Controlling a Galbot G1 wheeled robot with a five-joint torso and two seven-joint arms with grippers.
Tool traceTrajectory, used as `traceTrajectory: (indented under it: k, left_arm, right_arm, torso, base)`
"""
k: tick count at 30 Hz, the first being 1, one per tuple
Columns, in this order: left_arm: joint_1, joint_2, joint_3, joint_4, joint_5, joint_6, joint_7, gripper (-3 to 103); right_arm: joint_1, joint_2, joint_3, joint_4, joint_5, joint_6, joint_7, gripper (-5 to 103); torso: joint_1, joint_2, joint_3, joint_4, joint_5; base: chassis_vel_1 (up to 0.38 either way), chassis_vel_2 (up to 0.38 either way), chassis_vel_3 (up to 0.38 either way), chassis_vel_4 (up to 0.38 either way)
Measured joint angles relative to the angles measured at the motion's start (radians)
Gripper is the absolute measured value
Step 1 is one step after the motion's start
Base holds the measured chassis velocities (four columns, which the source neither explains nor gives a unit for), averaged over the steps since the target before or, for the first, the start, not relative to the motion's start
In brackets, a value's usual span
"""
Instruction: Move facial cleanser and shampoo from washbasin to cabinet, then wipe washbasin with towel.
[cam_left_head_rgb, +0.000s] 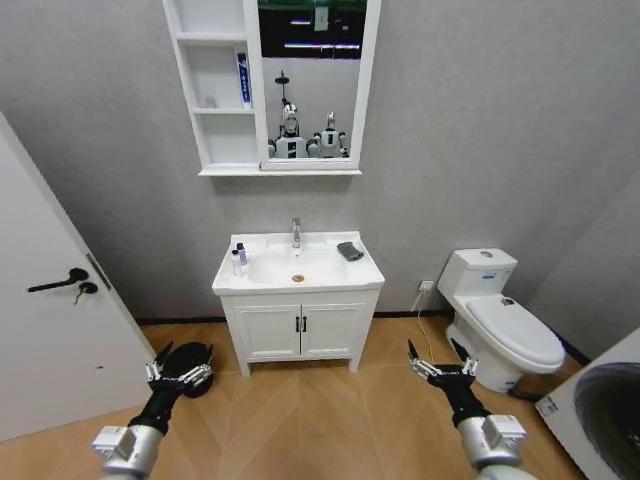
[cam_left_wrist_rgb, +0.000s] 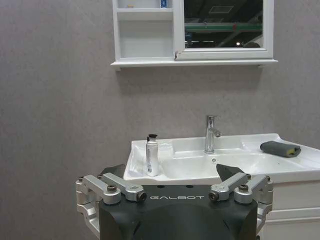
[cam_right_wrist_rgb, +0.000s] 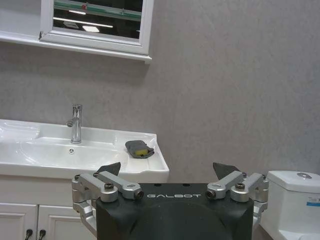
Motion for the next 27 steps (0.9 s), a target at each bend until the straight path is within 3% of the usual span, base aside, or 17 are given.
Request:
traceTrajectory:
  k: [27]
  left_arm:
    - [0.001, -0.005, 0.003, 0.009, 0.005, -0.007, 0.005, 100]
  right_arm:
    - [0.000, -0.002, -0.003, -0.006, -0.001, 0.006, -0.005, 100]
  torso:
    - [0.000, 0.000, 0.000, -0.0005, -0.0014]
  base:
    - [-0.196, 0.200, 0.202, -0.199]
